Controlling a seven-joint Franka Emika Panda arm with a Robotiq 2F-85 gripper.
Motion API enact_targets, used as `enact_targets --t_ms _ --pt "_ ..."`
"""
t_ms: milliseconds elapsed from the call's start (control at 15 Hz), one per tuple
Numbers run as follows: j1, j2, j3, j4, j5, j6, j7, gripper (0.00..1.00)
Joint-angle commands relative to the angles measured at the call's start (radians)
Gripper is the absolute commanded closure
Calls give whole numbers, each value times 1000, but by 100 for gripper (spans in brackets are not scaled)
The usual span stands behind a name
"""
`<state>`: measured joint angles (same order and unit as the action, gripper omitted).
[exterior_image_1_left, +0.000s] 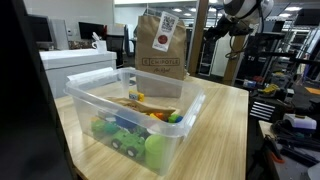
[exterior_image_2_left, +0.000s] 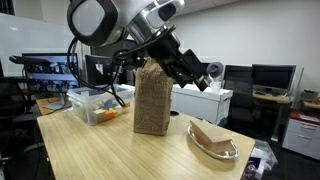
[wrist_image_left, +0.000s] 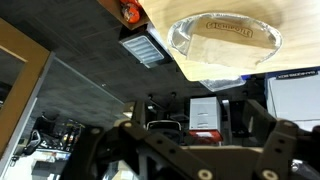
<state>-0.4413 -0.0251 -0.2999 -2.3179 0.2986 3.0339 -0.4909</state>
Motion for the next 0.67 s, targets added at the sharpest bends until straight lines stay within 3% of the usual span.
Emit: enact_targets --t_ms 0,333,600 --pt "-16 -38 -2 -46 -114 -17 57 0" --pt "-21 -38 -19 -50 -265 -28 100 0" --pt "-4 -65 -9 -57 -329 -114 31 0"
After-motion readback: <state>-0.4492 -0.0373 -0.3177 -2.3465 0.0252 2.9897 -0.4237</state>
